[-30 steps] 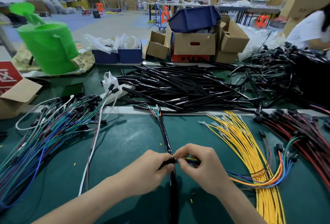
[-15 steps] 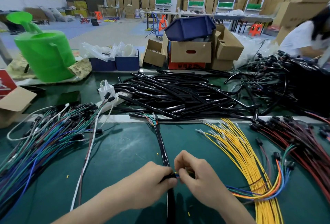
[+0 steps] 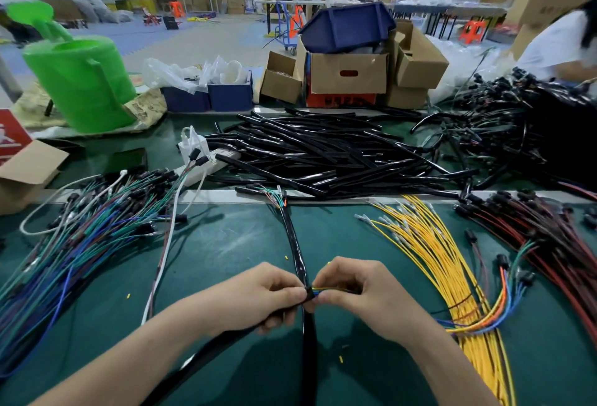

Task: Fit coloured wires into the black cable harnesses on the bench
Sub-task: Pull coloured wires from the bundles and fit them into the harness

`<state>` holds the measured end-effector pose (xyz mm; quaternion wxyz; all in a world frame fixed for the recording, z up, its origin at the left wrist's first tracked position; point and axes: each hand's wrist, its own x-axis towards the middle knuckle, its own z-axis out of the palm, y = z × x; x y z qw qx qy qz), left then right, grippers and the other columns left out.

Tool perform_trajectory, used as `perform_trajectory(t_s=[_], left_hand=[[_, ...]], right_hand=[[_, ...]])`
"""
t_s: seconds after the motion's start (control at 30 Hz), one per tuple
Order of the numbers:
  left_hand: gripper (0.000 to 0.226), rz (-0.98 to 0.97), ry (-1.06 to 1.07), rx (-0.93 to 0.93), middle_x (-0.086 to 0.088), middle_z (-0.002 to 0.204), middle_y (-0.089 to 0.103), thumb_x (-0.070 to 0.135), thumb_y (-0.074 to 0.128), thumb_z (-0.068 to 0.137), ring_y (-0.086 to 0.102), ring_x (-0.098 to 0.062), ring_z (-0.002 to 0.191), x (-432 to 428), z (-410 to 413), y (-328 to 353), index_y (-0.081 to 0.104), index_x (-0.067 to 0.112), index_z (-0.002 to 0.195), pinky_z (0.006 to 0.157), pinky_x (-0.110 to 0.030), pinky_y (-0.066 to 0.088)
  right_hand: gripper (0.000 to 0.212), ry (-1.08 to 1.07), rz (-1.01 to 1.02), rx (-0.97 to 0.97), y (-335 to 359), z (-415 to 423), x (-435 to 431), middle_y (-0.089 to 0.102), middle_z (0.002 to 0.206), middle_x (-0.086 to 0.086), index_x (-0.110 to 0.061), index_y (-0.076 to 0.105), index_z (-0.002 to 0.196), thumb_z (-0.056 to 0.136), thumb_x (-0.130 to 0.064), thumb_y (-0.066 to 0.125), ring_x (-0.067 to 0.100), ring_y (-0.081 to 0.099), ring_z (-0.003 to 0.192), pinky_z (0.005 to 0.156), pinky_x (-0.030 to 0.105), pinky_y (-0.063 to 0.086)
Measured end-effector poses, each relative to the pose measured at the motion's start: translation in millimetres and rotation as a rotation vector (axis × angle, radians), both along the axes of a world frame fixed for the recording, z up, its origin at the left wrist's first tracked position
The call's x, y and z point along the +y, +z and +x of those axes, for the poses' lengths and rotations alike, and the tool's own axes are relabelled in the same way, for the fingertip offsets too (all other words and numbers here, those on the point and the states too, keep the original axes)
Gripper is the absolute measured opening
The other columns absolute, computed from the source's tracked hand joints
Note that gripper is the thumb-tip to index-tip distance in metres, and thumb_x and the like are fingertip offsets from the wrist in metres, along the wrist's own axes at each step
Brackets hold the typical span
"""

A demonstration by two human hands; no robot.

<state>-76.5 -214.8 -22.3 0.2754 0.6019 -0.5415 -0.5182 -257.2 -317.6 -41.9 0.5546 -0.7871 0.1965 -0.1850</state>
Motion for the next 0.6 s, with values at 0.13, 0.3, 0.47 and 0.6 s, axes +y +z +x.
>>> perform_trajectory(t_s=[0.13,0.3,0.47,0.6], left_hand=[[0.025,0.064,-0.042,-0.041,0.011,0.057,0.054,0.026,0.045,0.099,0.041,-0.004,0.044,0.0,-0.5,4.2,0.068,0.019,0.094,0.042,-0.015,0.037],[0.028,0.13,-0.049,-0.069,0.011,0.056,0.052,0.031,0.044,0.099,0.038,-0.005,0.044,-1.7,-5.8,2.1,0.068,0.017,0.095,0.042,-0.014,0.035],[0.027,0.113,-0.123,-0.183,0.012,0.056,0.053,0.031,0.044,0.099,0.04,-0.001,0.041,-9.1,-9.8,5.6,0.068,0.022,0.091,0.043,-0.012,0.037],[0.027,-0.038,-0.231,-0.483,0.011,0.056,0.053,0.026,0.044,0.096,0.049,0.003,0.049,-17.6,-23.4,1.3,0.067,0.017,0.085,0.059,-0.016,0.044]], right_hand=[[0.004,0.006,0.006,0.004,1.8,1.3,0.5,0.074,0.079,0.004,-0.01,0.071,0.082,0.081,-0.007,0.071,0.017,0.07,0.079,0.077,0.026,0.052],[0.009,-0.03,-0.08,0.08,0.3,-0.8,3.4,0.046,0.057,-0.005,-0.02,0.066,0.076,0.079,-0.015,0.073,0.016,0.037,0.054,0.055,0.029,0.03],[0.02,0.024,0.057,0.072,4.5,1.3,8.6,0.048,0.062,-0.003,-0.017,0.051,0.09,0.075,-0.007,0.044,0.018,0.039,0.056,0.057,0.03,0.032],[0.021,0.013,0.101,0.087,1.3,7.7,16.0,0.054,0.069,-0.002,-0.012,0.047,0.093,0.074,-0.012,0.04,0.017,0.049,0.057,0.055,0.028,0.036]])
